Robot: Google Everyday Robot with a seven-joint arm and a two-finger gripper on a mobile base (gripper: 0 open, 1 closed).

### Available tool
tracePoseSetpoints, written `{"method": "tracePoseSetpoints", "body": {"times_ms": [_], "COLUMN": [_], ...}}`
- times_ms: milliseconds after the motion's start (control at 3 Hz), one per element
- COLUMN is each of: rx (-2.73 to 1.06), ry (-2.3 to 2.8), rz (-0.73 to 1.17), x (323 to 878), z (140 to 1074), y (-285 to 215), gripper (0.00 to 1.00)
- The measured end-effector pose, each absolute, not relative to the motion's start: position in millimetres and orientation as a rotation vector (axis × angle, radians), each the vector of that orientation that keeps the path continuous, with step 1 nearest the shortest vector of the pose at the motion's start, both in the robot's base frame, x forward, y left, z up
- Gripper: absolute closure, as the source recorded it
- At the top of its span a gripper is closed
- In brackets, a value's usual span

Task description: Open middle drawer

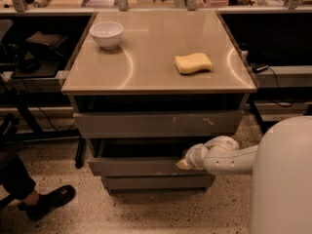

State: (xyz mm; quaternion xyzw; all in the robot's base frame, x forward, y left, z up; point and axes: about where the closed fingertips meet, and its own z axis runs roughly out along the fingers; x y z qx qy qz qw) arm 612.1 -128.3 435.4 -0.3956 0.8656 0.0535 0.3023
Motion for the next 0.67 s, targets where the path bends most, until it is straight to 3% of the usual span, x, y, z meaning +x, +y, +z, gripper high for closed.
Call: {"method": "tracePoseSetpoints", "body": {"times_ms": [667], "rx": [-1.093], "ry": [2.246], "rz": [0.139], "x": [593], "z": [449], "y": [-128], "gripper": [1.00]}}
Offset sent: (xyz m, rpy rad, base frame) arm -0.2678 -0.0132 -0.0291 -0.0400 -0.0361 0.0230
